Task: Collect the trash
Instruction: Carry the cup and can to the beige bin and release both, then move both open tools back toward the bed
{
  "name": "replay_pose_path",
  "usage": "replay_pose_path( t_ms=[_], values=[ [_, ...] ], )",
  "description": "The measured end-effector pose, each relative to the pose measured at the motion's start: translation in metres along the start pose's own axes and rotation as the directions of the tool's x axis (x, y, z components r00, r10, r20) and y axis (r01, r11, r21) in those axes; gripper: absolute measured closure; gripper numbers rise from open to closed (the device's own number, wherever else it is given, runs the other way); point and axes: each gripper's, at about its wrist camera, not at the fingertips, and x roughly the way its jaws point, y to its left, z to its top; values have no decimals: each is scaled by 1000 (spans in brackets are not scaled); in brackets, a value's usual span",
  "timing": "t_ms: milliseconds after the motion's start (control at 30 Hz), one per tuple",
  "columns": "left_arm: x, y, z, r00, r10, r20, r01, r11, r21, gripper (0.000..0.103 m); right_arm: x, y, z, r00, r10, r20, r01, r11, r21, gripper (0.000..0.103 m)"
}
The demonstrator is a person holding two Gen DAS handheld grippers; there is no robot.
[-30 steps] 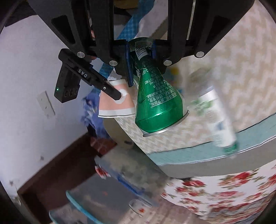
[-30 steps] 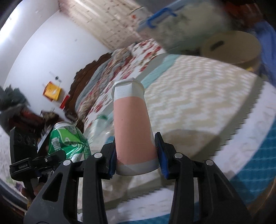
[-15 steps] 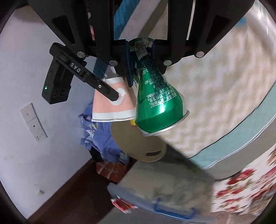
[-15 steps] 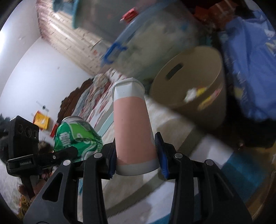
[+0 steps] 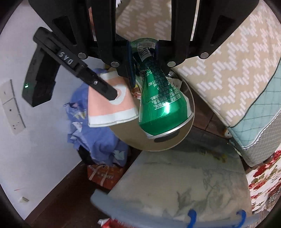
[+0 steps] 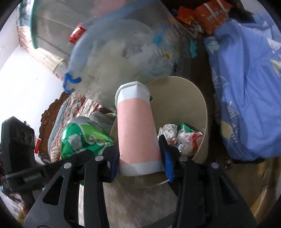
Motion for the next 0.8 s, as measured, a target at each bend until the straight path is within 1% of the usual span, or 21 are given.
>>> replay_pose_path(
  t_ms=[33,67,100,133,167,200,300,367,433,467,533,567,667,767,800],
  values=[
    [4,-2,1,1000,18,1,-18,1000,9,83,2,-1,2,1000,-11,7,11,1000,6,36],
    [9,-6,2,999,41,4,-41,999,28,68,2,-3,2,1000,-23,17,23,1000,6,26],
    [11,-9,2,998,58,10,-58,998,39,55,1,-2,1,998,-44,34,44,999,3,27],
    [10,-11,2,996,88,31,-89,995,45,50,-1,-3,1,996,-72,57,71,997,7,26],
    [8,-11,0,994,97,42,-99,994,47,45,-2,-5,1,995,-72,66,71,997,12,26],
    [6,-12,-2,994,100,46,-102,994,50,45,-2,-6,0,996,-59,68,59,998,9,26],
    [-10,-12,-12,993,99,59,-102,994,45,45,-4,-4,-1,993,-76,92,77,997,-10,26],
    [-30,-14,-21,991,90,100,-94,995,43,45,-9,1,-3,987,-91,131,97,995,-37,26],
    [-60,-16,-37,985,69,156,-77,996,41,45,-14,8,-6,979,-111,169,124,990,-66,26],
    [-71,-17,-45,983,60,172,-68,997,40,45,-15,10,-7,977,-114,182,130,988,-79,26],
    [-104,-16,-71,978,29,209,-38,999,38,45,-19,13,-9,972,-117,204,139,986,-92,26],
    [-114,-15,-81,976,17,217,-26,999,38,45,-21,12,-8,970,-120,213,141,986,-86,26],
    [-155,0,-126,970,-16,241,8,999,34,45,-25,12,-7,967,-115,229,136,987,-81,26],
    [-194,28,-175,970,-3,242,-1,1000,15,45,-33,24,-17,965,-124,232,152,983,-106,26],
    [-208,41,-194,969,16,248,-15,1000,-4,45,-36,29,-25,971,-99,219,124,987,-99,26]
  ],
)
